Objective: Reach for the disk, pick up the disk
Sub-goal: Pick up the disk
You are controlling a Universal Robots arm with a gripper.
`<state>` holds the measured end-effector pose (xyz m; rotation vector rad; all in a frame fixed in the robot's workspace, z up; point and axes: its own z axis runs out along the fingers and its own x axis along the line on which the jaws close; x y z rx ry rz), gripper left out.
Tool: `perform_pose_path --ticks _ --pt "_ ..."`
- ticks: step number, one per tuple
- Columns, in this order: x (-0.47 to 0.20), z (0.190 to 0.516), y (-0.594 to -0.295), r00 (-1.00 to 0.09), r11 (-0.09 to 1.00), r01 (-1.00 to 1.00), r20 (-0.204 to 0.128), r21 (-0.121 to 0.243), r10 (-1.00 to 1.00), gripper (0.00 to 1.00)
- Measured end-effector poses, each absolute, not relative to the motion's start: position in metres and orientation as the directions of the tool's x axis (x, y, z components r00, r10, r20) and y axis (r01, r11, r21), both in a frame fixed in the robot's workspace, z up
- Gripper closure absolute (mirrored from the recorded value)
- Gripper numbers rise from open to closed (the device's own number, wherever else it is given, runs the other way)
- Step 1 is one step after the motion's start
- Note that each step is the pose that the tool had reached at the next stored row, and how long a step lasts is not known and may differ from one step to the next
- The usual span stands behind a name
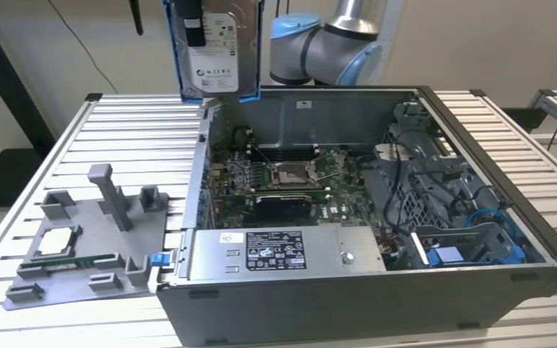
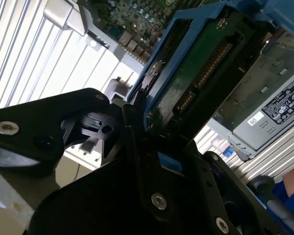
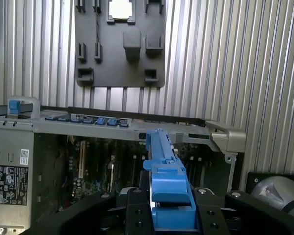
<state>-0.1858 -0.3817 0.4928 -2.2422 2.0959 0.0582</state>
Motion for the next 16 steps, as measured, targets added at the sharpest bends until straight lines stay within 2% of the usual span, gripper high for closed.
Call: perform_pose_path --ticks 12,16 --pt "-0.159 0.492 -0.394 0.068 -0.066 -0.998 -0.077 -0.021 -0.995 1.00" --pt "-0.138 0.492 -0.409 0.067 -0.066 -0.998 -0.077 -0.017 -0.995 1.00"
